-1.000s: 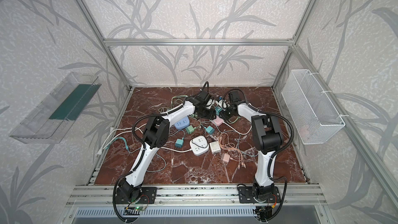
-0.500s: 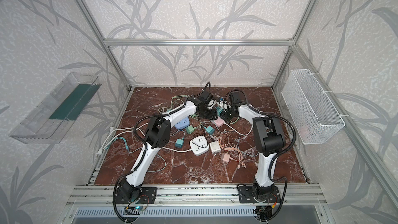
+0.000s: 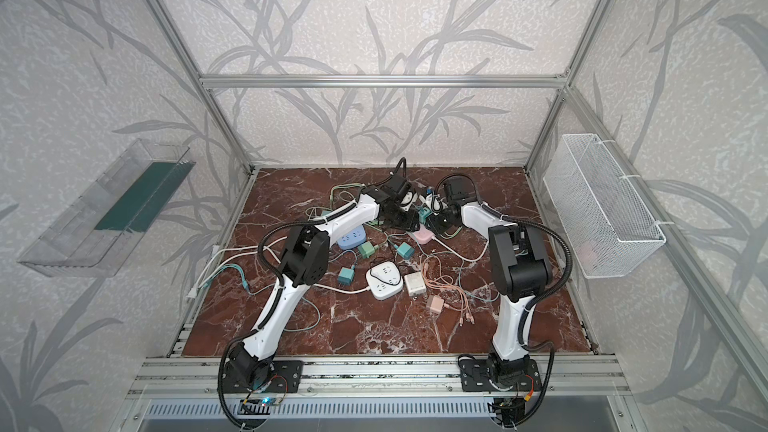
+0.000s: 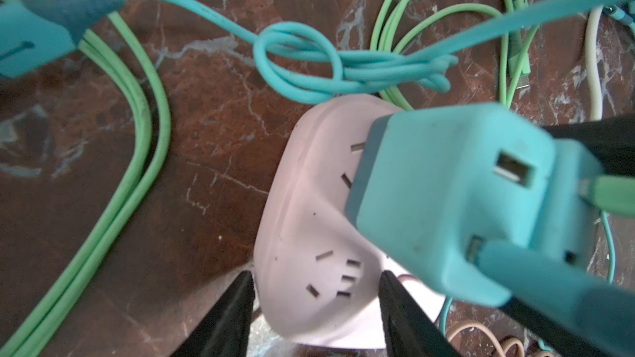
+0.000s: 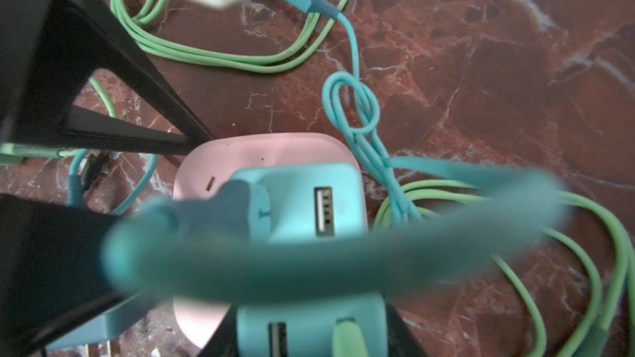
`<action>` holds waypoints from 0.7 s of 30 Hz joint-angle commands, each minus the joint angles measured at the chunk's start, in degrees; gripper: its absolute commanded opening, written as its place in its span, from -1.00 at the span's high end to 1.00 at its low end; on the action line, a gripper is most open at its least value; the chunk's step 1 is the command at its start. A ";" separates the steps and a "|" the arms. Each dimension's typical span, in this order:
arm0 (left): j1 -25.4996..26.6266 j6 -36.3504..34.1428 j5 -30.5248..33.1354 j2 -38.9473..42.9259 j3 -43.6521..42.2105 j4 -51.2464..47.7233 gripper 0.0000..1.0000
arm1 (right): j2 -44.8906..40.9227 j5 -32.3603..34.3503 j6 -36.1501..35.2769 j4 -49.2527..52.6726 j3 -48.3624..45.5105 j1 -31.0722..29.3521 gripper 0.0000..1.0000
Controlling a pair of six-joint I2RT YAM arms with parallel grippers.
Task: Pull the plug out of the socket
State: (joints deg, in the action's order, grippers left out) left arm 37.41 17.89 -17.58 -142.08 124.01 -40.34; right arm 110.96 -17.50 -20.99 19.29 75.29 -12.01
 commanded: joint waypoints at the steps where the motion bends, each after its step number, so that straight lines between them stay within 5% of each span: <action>1: 0.21 0.30 3.27 -4.08 -0.15 -6.07 -0.17 | -1.85 -1.70 0.54 -0.14 4.21 0.64 0.80; 14: 0.29 0.57 2.67 -5.82 1.84 -7.59 -0.17 | -2.62 7.63 -6.19 -1.06 1.77 -3.99 0.79; 21: 0.32 0.39 3.09 -6.08 2.21 -8.80 -0.17 | -1.69 10.50 -4.09 0.73 4.01 -5.04 0.79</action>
State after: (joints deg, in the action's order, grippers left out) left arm 37.34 18.24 -17.96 -143.83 127.26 -42.41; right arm 110.85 -7.90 -25.28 20.32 76.66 -16.47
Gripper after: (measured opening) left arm 0.583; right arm 0.443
